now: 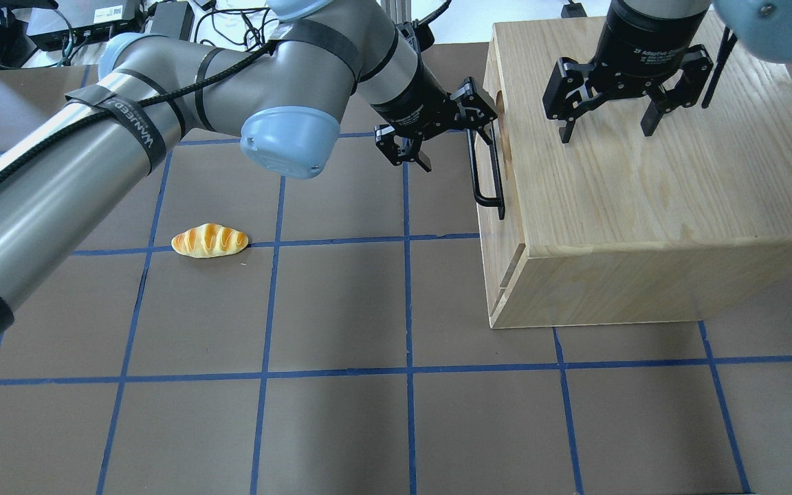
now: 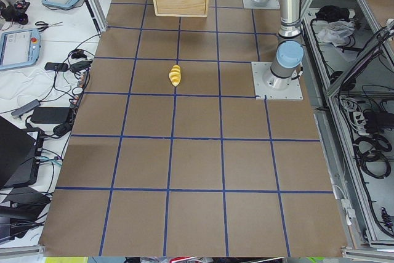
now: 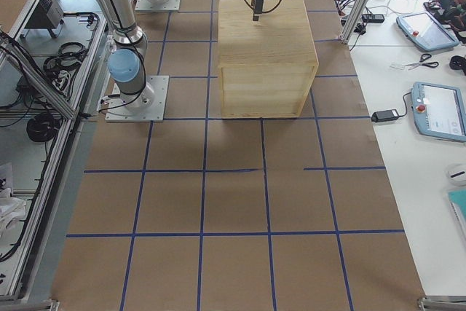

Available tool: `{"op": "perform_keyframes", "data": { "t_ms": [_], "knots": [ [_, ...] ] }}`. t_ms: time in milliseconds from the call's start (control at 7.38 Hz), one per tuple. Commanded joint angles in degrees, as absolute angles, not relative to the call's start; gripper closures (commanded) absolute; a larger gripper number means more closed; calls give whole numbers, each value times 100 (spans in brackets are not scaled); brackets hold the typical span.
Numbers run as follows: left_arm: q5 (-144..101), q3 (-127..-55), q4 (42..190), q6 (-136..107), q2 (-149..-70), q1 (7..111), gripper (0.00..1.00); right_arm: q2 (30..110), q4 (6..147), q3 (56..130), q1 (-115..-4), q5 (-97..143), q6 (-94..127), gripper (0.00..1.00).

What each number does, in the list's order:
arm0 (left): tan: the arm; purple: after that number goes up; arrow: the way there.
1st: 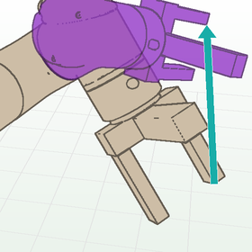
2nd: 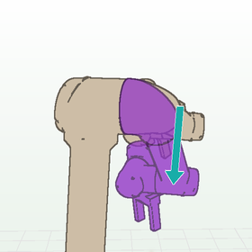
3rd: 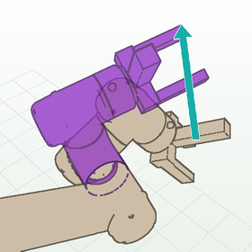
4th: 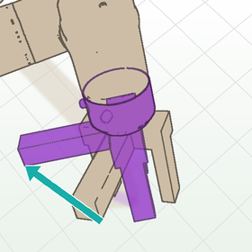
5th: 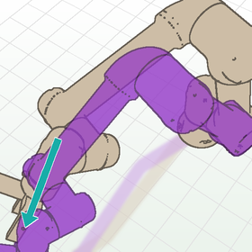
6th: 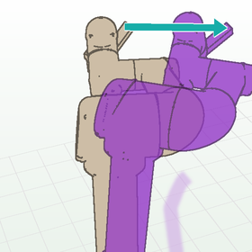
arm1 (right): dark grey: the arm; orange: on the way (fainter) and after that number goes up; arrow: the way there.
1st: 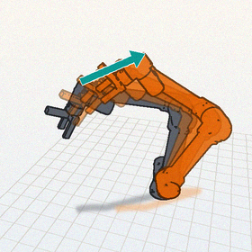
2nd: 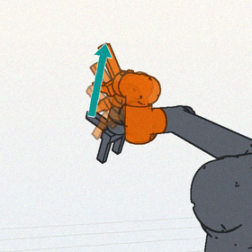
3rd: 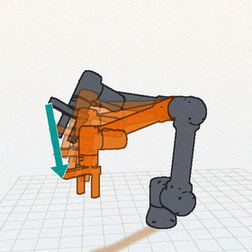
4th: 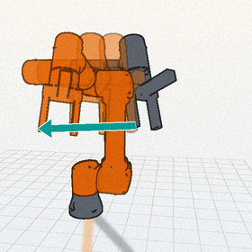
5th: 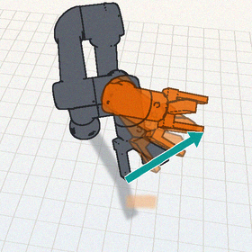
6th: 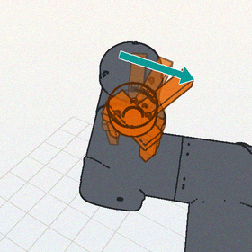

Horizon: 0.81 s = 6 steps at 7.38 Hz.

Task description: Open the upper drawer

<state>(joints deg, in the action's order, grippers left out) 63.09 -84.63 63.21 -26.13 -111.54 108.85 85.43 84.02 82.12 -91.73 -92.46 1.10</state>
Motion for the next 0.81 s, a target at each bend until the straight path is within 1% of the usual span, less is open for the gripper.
{"op": "perform_keyframes", "data": {
  "t_ms": [0,678],
  "knots": [
    [6459,-8490,6302,-2532,-11145,10881,0,8543,8402,8209,-9176,-9246,114,0],
    [6724,-8613,6293,-2399,-11145,10881,0,8543,8402,8209,-9176,-9246,114,0]
  ]
}}
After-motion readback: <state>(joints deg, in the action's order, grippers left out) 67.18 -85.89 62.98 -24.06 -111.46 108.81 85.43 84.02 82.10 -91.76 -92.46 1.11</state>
